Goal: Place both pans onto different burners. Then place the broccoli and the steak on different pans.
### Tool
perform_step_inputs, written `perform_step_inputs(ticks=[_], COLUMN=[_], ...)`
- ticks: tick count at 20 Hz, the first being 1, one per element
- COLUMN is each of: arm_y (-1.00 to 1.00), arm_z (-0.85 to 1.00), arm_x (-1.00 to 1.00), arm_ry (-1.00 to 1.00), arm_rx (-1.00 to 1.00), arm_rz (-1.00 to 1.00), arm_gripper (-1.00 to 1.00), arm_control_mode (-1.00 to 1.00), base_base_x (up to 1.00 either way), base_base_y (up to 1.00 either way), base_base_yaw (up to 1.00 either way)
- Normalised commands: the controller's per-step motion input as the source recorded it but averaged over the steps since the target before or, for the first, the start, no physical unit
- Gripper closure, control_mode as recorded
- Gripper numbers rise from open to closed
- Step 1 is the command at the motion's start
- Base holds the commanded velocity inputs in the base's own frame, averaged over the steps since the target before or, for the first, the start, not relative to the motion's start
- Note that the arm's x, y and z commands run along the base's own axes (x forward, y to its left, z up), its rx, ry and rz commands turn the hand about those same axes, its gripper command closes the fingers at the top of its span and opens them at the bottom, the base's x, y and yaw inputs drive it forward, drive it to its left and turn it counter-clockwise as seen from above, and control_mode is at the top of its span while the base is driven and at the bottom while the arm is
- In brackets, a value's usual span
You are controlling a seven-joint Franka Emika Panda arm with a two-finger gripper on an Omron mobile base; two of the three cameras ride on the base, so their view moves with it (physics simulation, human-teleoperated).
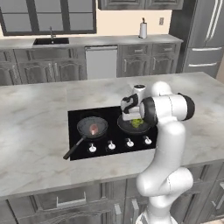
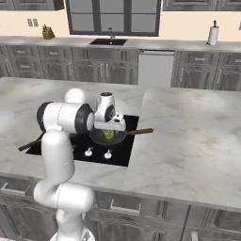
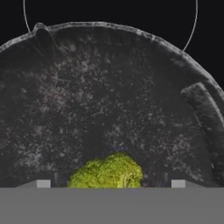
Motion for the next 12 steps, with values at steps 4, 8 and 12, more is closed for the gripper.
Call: perform_step_inputs(ticks=[4,8,12], arm_y=[0.0,-0.06,-0.05], arm_z=[0.56,0.53,0.43], arm_x=[-0.17,-0.84,-1.0], arm_ry=[-0.09,-0.12,-0.18], arm_rx=[0.0,0.0,0.0], arm_rz=[0.0,0.0,0.0], arm_gripper=[-1.0,-1.0,-1.0], arm_control_mode=[-1.0,-1.0,-1.0], base_base_x=[0.0,0.0,0.0], base_base_y=[0.0,0.0,0.0], base_base_yaw=[0.0,0.0,0.0])
